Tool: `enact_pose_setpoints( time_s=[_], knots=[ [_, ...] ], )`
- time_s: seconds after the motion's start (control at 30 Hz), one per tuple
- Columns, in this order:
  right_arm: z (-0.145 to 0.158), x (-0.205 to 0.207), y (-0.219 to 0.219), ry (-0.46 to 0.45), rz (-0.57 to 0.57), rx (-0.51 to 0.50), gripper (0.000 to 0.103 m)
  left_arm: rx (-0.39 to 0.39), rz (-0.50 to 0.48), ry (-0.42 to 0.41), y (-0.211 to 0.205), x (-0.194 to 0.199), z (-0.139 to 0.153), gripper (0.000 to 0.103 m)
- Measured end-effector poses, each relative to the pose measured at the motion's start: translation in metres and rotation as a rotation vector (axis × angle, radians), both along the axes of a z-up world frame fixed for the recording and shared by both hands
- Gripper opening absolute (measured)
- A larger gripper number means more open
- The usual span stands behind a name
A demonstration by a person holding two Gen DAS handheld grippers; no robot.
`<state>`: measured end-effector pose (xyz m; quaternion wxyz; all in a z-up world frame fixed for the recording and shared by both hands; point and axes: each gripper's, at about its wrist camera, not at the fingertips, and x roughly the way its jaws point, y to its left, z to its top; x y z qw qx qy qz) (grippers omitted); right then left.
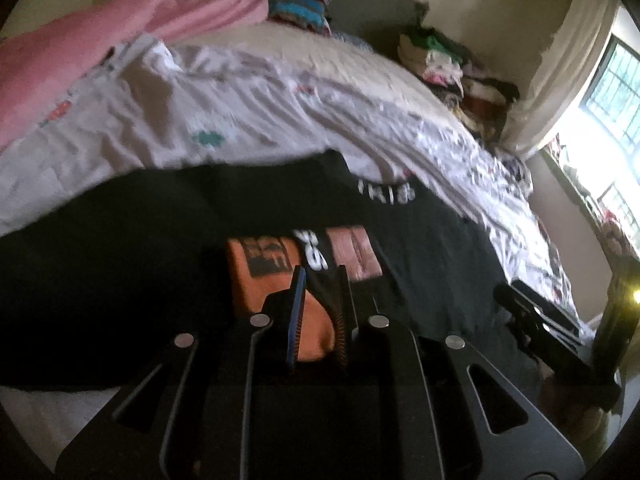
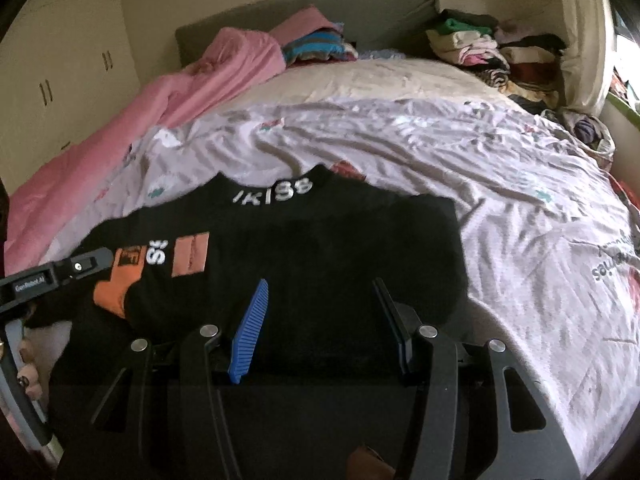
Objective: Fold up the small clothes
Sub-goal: 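Move the left gripper to the orange cuff of the other sleeve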
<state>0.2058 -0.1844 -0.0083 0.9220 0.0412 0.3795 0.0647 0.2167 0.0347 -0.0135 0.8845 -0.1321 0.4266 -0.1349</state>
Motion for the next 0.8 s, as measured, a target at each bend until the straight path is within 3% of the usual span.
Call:
enact_pose_setpoints(
  time_s=[0.17,0.33,0.47,0.67,0.8],
  knots=[
    [-0.020,0.009,-0.003,0.077,-0.003,-0.026,0.051,0.065,-0.013,0.074,-0.006,0.000,-0.025,0.025],
    [-0.044,0.015,-0.013,0.167,-0.057,-0.040,0.051,0.079,-0.009,0.093,-0.005,-0.002,-0.038,0.026],
    [-0.045,0.014,-0.016,0.166,-0.063,-0.035,0.051,0.073,-0.009,0.090,-0.003,-0.003,-0.037,0.026],
    [-0.025,-0.004,-0.015,0.098,-0.063,0.005,0.069,0.076,-0.019,0.053,-0.006,-0.012,-0.022,0.040],
    [-0.009,-0.016,-0.014,0.047,-0.058,0.025,0.089,0.093,0.000,0.005,-0.002,-0.022,-0.008,0.053]
  ],
)
